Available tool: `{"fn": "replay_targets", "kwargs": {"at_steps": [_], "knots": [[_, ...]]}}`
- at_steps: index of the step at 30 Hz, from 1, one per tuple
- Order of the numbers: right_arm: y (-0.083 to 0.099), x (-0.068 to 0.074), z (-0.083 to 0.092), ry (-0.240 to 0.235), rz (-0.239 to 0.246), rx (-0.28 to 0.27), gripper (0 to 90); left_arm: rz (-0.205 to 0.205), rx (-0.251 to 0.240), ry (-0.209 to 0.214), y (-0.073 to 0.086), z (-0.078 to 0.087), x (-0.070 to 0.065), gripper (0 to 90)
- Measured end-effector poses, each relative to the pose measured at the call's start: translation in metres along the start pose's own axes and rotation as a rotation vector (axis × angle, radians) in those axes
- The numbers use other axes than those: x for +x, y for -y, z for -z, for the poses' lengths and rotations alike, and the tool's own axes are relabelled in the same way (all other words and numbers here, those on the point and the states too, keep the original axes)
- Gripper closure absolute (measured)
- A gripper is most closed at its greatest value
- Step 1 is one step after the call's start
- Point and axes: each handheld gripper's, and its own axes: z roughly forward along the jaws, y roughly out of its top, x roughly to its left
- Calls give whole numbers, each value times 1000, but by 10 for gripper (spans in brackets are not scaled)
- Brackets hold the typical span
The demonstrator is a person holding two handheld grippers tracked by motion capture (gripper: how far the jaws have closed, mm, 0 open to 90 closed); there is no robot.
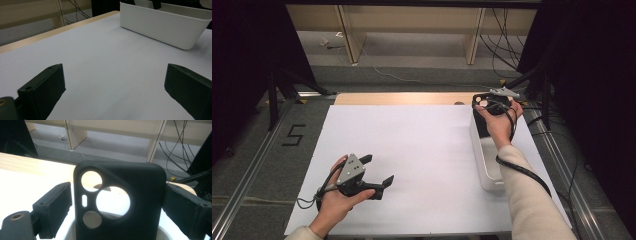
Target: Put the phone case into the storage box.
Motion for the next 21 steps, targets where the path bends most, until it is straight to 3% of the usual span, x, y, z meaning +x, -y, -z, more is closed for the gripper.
{"fn": "replay_targets", "kwargs": {"at_steps": [21], "knots": [[-5,-3,11,-11,10,-27,82,1,1,-2,0,0,0,26]]}}
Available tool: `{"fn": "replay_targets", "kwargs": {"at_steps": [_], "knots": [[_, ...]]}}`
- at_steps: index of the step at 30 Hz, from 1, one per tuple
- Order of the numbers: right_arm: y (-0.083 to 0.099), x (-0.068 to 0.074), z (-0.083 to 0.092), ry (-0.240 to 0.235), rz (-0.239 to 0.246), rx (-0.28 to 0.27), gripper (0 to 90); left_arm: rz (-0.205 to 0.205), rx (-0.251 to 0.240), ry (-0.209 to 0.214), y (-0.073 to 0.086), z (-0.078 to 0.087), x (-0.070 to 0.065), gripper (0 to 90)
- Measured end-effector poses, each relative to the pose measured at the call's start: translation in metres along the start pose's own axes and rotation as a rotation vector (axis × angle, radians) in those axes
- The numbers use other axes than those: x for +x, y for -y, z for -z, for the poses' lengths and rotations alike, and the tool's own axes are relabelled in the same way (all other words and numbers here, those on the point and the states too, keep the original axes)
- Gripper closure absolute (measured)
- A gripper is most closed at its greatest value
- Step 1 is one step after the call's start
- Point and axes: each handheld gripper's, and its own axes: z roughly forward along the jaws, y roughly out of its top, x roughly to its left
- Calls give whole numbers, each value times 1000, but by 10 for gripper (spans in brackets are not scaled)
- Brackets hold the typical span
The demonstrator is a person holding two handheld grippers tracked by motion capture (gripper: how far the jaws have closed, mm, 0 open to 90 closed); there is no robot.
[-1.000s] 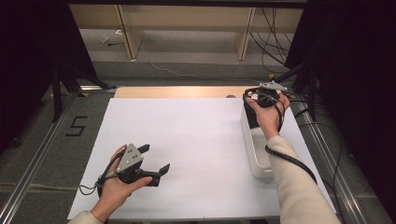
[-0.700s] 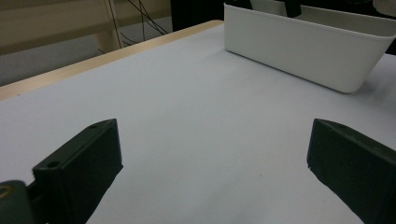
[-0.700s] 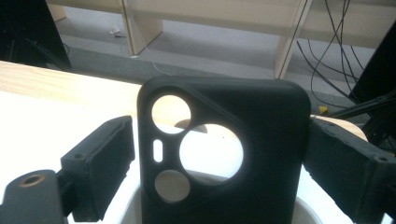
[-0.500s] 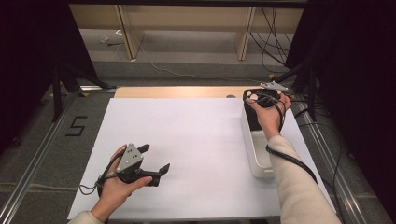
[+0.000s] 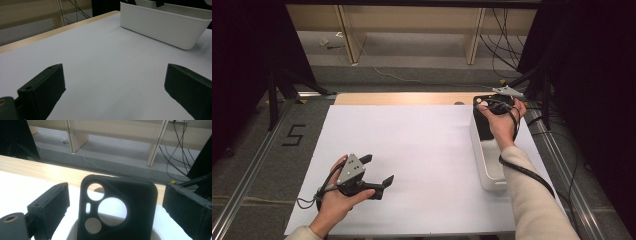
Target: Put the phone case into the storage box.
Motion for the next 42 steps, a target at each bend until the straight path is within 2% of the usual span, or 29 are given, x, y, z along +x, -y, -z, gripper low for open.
{"fn": "replay_targets", "kwargs": {"at_steps": [12,28,42], "knots": [[1,-3,13,-3,11,6,84,-1,1,-2,0,0,0,26],[4,-1,31,-53,18,5,112,-1,5,-5,0,-1,0,26],[3,-1,53,-88,38,-17,129,-3,9,-9,0,-1,0,25]]}}
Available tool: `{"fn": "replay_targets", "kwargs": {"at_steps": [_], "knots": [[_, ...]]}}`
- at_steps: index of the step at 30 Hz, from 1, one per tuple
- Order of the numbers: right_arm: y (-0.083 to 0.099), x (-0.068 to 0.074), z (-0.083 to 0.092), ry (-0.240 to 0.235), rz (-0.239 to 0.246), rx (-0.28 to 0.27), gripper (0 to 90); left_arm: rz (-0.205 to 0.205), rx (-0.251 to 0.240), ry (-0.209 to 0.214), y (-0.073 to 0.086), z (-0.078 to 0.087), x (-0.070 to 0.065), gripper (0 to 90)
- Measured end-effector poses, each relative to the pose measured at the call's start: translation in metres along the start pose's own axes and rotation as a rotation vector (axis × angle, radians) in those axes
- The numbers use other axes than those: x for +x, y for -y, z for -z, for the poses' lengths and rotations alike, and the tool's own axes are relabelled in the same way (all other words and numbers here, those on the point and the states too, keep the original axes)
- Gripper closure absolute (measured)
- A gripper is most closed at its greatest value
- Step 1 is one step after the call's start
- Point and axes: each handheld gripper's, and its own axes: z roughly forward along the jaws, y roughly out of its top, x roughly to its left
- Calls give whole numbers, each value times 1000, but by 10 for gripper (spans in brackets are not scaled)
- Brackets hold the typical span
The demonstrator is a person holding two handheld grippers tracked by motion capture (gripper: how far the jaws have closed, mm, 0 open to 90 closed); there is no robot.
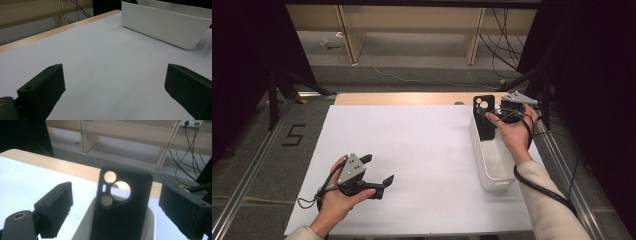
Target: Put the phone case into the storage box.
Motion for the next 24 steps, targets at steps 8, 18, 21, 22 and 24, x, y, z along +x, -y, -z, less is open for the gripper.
{"fn": "replay_targets", "kwargs": {"at_steps": [8,18,21,22,24], "knots": [[3,3,11,-25,0,-8,136,3,-3,0,0,0,0,24],[10,8,30,-69,6,-34,146,3,-2,-2,0,0,0,23],[10,11,35,-80,8,-46,149,3,-4,-3,0,-1,0,23],[11,12,36,-84,9,-50,150,2,-2,-3,0,0,0,23],[11,14,40,-99,14,-57,152,3,-4,-5,0,0,1,23]]}}
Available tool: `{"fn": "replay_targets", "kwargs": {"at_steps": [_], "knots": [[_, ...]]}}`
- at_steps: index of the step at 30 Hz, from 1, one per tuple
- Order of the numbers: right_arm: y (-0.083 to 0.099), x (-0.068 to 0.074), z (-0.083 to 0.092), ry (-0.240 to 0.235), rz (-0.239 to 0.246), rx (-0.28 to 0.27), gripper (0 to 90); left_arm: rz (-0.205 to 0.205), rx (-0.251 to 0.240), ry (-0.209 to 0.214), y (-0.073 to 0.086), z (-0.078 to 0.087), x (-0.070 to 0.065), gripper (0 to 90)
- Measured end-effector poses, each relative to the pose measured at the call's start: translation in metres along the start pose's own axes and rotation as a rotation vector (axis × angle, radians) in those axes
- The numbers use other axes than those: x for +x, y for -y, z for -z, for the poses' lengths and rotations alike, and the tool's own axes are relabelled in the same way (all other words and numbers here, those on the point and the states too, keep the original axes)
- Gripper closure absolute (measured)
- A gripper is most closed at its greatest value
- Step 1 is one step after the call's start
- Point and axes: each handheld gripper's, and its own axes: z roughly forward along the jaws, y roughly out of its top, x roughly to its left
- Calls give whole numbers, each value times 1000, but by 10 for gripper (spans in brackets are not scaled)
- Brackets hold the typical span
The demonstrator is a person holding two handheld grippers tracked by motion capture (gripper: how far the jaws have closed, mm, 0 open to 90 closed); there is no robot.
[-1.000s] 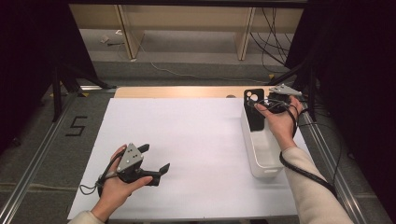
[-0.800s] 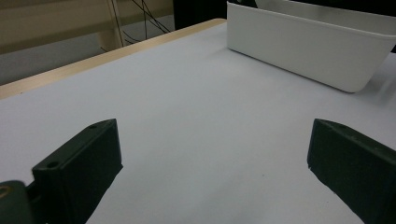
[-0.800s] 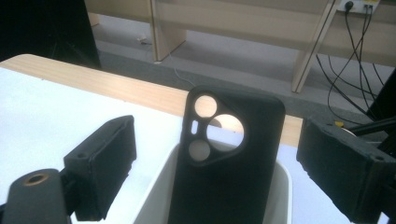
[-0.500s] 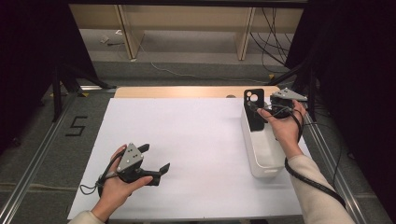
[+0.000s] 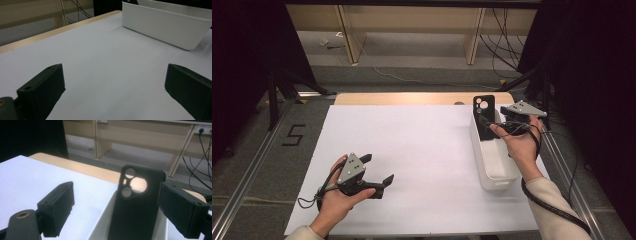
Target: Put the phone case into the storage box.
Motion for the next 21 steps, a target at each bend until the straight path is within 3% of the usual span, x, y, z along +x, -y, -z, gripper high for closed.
{"fn": "replay_targets", "kwargs": {"at_steps": [21], "knots": [[4,24,25,-97,27,-18,158,1,-3,-1,0,0,1,23]]}}
